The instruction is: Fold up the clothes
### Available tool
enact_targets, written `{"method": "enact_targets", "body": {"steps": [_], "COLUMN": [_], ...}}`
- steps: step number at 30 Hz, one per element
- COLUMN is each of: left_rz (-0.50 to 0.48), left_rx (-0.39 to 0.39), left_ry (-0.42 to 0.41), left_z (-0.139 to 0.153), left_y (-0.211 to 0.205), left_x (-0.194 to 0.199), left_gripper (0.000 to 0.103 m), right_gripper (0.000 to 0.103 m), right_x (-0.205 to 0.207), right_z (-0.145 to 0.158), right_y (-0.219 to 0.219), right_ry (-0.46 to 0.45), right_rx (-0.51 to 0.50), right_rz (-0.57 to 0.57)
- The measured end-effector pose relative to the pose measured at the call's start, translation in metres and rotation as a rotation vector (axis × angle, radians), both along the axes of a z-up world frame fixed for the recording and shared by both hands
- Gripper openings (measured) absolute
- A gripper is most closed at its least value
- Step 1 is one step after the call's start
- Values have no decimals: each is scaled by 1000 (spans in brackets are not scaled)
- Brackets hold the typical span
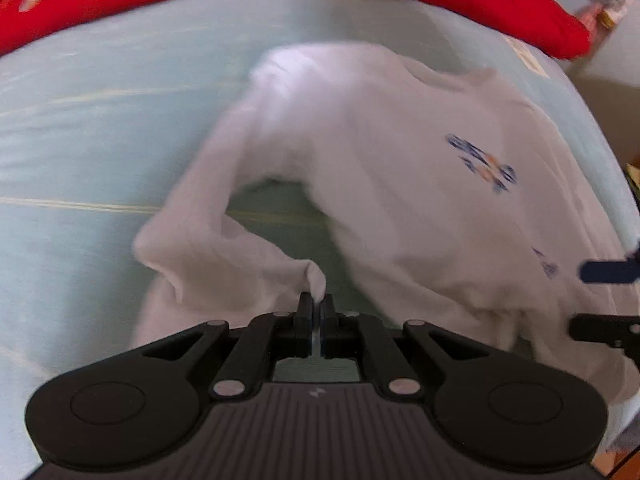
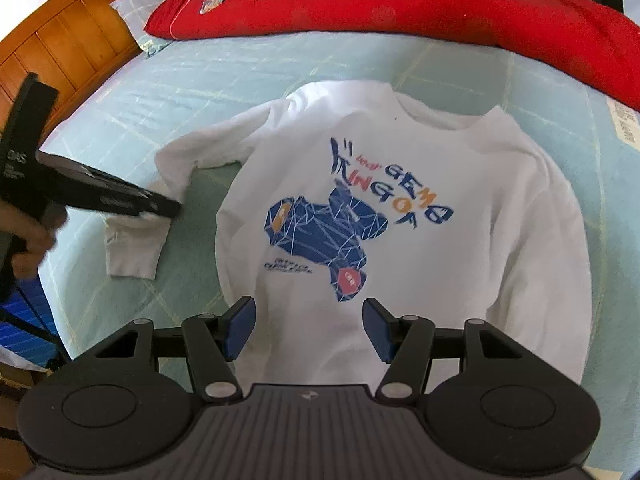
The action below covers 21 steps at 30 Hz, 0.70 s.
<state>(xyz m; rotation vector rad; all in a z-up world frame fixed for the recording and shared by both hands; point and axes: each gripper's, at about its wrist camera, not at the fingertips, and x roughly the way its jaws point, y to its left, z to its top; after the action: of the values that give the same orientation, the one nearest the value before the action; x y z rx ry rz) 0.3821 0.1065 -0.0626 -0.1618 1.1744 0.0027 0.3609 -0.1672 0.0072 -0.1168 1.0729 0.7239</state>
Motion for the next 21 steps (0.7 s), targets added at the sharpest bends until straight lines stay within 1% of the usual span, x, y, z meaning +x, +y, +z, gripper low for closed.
{"method": "enact_targets", "body": {"steps": [2,4,5,6,8,9,10,11,12,14,17,18,19,21], "left_rz": [-27,-33,-34,-32,4,28,52,76,91,121,169,184,192,217], "left_rx": [-25,-29,-29,-30,-35,-28,-21,-11,20,83,218,261,282,293], "left_ry": [6,-2,-12,-22,-49,-58,-67,-76,-83,-96,-128,-136,-129,-109], "left_z": [-9,-12,-10,-8,1,6,11,15,19,27,31,32,28,15], "left_y": [-10,-15,-15,-15,-9,-5,-1,3,5,8,17,20,23,35], "left_x": [2,-2,-6,-10,-26,-34,-42,-51,-59,-76,-94,-99,-98,-98], "left_gripper": [8,9,14,20,26,31,34,39,43,44,44,47,47,47], "right_gripper": [65,66,70,72,73,73,74,74,74,76,79,80,81,82], "right_x": [-1,-1,-2,-2,-2,-2,-3,-3,-3,-3,-4,-4,-4,-3], "right_z": [-4,-8,-9,-11,-15,-16,-18,-21,-23,-27,-31,-32,-34,-36], "right_y": [2,4,4,5,6,7,7,7,7,7,7,7,7,6], "right_ry": [5,8,9,11,13,15,18,23,27,35,38,39,40,44], "right_rx": [-4,-5,-6,-6,-7,-8,-7,-4,-2,1,0,-2,-3,-6], "right_rz": [6,13,16,20,26,30,30,29,29,28,34,38,41,46]}}
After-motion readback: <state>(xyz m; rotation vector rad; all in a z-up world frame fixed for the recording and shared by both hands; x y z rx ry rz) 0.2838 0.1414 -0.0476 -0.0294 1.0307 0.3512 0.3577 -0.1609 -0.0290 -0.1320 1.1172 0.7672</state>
